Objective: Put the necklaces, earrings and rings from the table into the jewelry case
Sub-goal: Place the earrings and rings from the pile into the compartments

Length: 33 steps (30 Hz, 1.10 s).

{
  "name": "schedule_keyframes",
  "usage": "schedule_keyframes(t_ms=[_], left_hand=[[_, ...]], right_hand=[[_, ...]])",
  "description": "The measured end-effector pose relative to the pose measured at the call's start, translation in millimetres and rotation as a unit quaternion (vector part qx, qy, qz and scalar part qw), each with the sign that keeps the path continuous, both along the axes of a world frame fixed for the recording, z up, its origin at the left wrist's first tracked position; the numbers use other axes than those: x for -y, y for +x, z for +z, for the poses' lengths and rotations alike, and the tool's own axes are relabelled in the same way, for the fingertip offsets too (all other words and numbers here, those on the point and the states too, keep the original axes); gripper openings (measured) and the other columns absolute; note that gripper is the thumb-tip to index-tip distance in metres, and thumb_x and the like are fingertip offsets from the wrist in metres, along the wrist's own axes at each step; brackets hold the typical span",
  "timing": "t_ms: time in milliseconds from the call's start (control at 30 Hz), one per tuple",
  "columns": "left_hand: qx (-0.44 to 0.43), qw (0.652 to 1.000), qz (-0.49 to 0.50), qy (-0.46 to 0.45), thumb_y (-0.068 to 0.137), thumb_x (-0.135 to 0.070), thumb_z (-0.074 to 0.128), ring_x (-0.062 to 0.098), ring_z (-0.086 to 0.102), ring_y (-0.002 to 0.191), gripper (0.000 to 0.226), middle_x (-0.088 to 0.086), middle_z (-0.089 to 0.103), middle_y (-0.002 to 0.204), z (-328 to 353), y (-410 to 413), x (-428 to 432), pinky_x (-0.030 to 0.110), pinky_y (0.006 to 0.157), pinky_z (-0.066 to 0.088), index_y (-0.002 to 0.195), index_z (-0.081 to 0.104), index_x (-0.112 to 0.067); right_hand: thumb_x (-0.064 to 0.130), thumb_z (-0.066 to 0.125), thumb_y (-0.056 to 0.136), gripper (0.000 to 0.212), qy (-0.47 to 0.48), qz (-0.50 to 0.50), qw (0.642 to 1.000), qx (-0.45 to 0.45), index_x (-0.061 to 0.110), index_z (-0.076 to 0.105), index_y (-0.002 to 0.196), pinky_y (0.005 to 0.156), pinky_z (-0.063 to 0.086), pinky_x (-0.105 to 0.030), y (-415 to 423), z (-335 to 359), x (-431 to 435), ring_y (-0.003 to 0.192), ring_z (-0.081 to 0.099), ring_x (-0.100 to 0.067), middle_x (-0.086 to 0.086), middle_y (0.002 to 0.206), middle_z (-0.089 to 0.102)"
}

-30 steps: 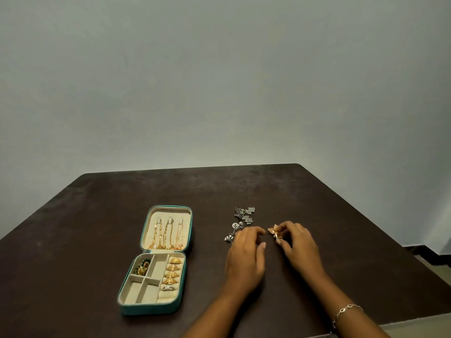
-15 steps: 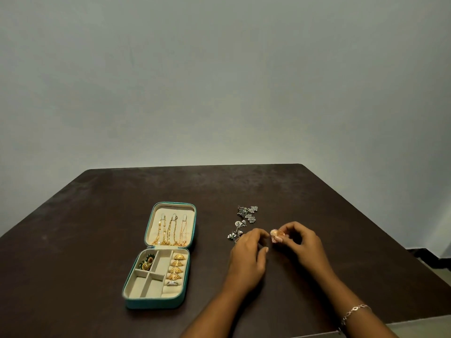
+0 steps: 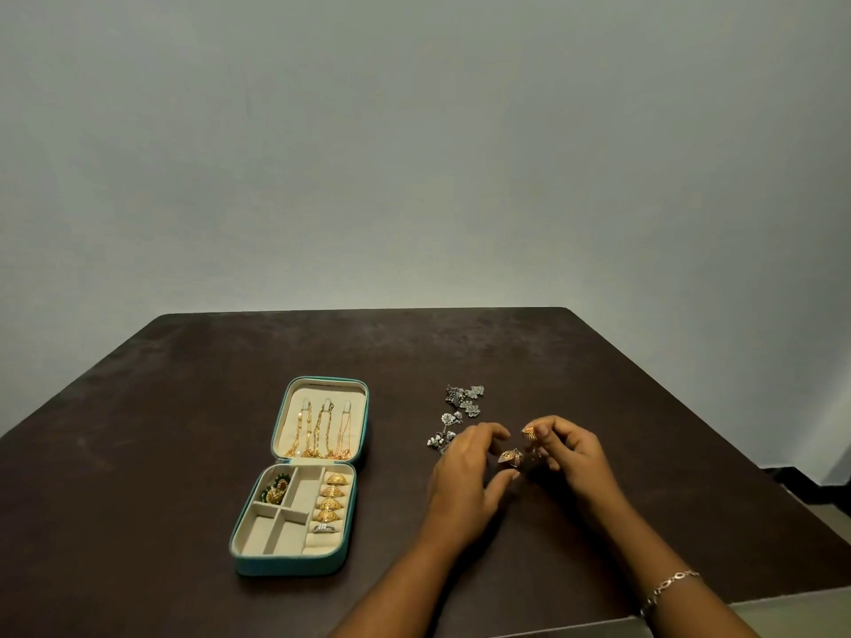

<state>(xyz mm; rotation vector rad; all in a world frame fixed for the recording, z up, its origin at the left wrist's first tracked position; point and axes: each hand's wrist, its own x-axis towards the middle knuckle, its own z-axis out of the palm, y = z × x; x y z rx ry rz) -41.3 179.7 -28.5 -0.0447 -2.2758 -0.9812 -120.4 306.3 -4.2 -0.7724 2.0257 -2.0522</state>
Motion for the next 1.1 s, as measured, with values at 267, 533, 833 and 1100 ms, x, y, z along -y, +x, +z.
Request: schedule_keyframes(t_ms=[267, 533, 833, 1100], left_hand=[[-0.025, 0.999, -0.011, -0.034, 0.073, -0.045, 0.056, -0.004, 0.041, 0.079, 0.027, -0.012, 0.056, 0.093, -0.3, 3.0, -0.8, 0.017, 0.072, 0.039, 0.094, 0.041, -0.036], [-0.034, 0.981, -0.060, 0.183, 0.071, -0.018, 0.065, 0.002, 0.057, 0.065, 0.015, -0.019, 0.061, 0.072, 6.6, 6.3, 1.2, 0.014, 0.057, 0.040, 0.077, 0.053, -0.025], [-0.030, 0.973, -0.070, 0.219, 0.074, -0.015, 0.061, 0.003, 0.058, 0.069, 0.007, -0.014, 0.063, 0.076, 6.0, 8.3, 4.8, 0.020, 0.057, 0.041, 0.078, 0.059, -0.021], [-0.045, 0.969, -0.062, 0.235, 0.077, -0.013, 0.058, 0.008, 0.063, 0.072, 0.011, -0.005, 0.067, 0.079, 7.6, 9.0, 6.3, 0.030, 0.064, 0.047, 0.078, 0.062, -0.023]], right_hand=[[0.057, 0.084, 0.039, 0.075, -0.125, 0.013, 0.984, 0.130, 0.001, 0.057, 0.082, 0.040, 0.043, -0.017, 17.6, -0.4, 8.0, 0.046, 0.054, -0.010, -0.004, 0.055, 0.063], [0.058, 0.086, 0.028, 0.084, -0.165, 0.013, 0.970, 0.176, 0.004, 0.058, 0.085, 0.045, 0.047, -0.017, 32.3, -4.6, 11.1, 0.049, 0.058, -0.009, -0.007, 0.064, 0.067], [0.008, 0.044, 0.088, 0.015, -0.156, 0.028, 0.973, 0.170, 0.004, 0.058, 0.083, 0.051, 0.045, -0.022, 44.9, -1.1, 7.3, 0.058, 0.060, -0.016, -0.009, 0.068, 0.067], [0.001, 0.072, 0.065, 0.026, -0.090, 0.032, 0.984, 0.150, 0.004, 0.061, 0.089, 0.062, 0.050, -0.024, 44.2, -4.5, 9.9, 0.071, 0.064, -0.018, -0.013, 0.079, 0.067]])
